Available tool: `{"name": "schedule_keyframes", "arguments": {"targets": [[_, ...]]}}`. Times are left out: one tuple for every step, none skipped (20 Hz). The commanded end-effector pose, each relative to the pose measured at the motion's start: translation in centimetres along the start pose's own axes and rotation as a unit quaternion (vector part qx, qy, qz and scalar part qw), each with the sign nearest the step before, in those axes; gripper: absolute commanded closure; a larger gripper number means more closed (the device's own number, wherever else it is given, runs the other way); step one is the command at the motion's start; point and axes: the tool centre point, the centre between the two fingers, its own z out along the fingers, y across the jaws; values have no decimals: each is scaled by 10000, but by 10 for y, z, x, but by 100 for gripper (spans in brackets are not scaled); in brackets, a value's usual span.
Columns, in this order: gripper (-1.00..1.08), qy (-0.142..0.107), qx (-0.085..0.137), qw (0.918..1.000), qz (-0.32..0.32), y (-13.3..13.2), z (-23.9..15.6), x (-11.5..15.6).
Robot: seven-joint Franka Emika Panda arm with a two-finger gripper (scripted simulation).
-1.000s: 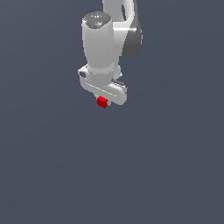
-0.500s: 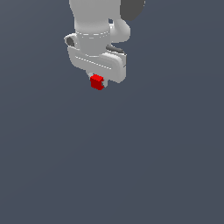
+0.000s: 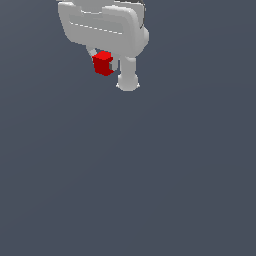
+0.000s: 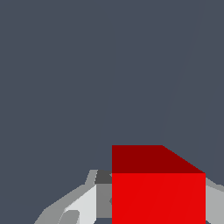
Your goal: Pick up the red cube and move it to a goal position.
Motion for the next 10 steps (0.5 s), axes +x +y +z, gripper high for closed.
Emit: {"name": "schedule_keyframes", "arguments": {"targets": [[108,-5,-1,10000,-5,1,-18,2],[108,-5,-1,10000,-5,1,-24,3],[108,-5,-1,10000,-5,1,-30,4],[108,-5,-1,10000,-5,2,-35,4],[108,-5,-1,10000,-5,2,-39,5],[108,-5,-1,10000,-5,2,-44,6],[108,-5,0,10000,-8,2,-47,6],[108,-5,0,10000,-8,2,-51,7],[108,-5,0,10000,-8,2,-54,8],[108,-5,0,10000,-8,2,-57,8]]}}
